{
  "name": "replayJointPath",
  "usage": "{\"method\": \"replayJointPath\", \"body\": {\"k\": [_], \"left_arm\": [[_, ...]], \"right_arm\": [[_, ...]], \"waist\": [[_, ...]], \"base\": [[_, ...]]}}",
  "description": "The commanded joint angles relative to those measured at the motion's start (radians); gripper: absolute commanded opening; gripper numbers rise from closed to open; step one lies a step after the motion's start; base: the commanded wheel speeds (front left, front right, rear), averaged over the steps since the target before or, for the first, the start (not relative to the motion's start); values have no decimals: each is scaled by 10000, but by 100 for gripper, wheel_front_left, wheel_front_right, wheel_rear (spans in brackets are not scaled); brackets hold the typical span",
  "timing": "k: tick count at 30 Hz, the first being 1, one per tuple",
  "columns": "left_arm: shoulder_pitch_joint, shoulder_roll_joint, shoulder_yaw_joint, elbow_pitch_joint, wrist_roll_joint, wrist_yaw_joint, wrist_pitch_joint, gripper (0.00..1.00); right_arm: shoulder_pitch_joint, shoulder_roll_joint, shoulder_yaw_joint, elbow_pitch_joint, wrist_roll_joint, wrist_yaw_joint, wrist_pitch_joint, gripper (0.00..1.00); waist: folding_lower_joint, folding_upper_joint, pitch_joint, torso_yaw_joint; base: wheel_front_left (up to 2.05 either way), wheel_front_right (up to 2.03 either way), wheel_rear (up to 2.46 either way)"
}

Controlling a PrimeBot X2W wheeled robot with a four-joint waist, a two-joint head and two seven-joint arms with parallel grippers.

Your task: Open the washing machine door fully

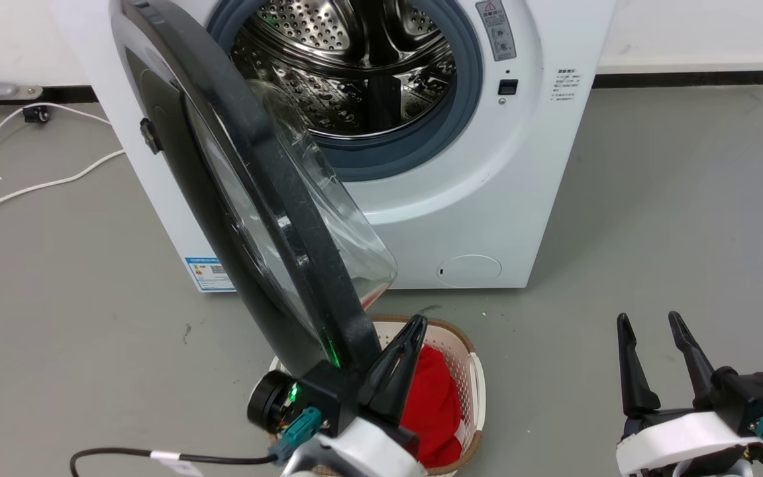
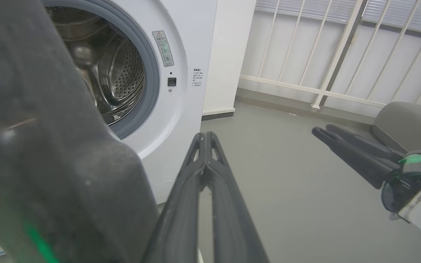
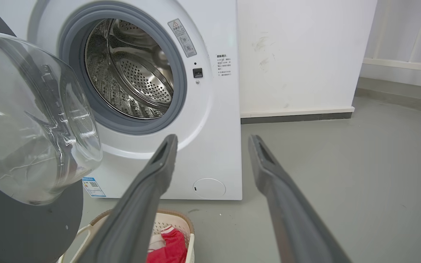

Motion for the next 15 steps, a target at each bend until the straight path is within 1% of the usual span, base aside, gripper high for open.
{"method": "replayJointPath", "body": {"k": [1,5,10,15], "left_arm": [[274,217,105,-192,7,176,129,0],[742,557,316,-740,-40,527,309,0],[1344,840,445,-1458,-47,910,491,0],[1884,1079,488,-2154,74,1283,656,0]], "right_arm": [[132,21,2,0,54,-7,8,100],[158,21,11,-22,48,-7,61,100],[306,21,-16,-51,46,-7,98,100],[380,20,-65,-101,55,-7,150,100]], "waist": [[0,0,-54,73],[0,0,-127,188],[0,0,-222,408],[0,0,-251,779]], "base": [[0,0,0],[0,0,0],[0,0,0],[0,0,0]]}}
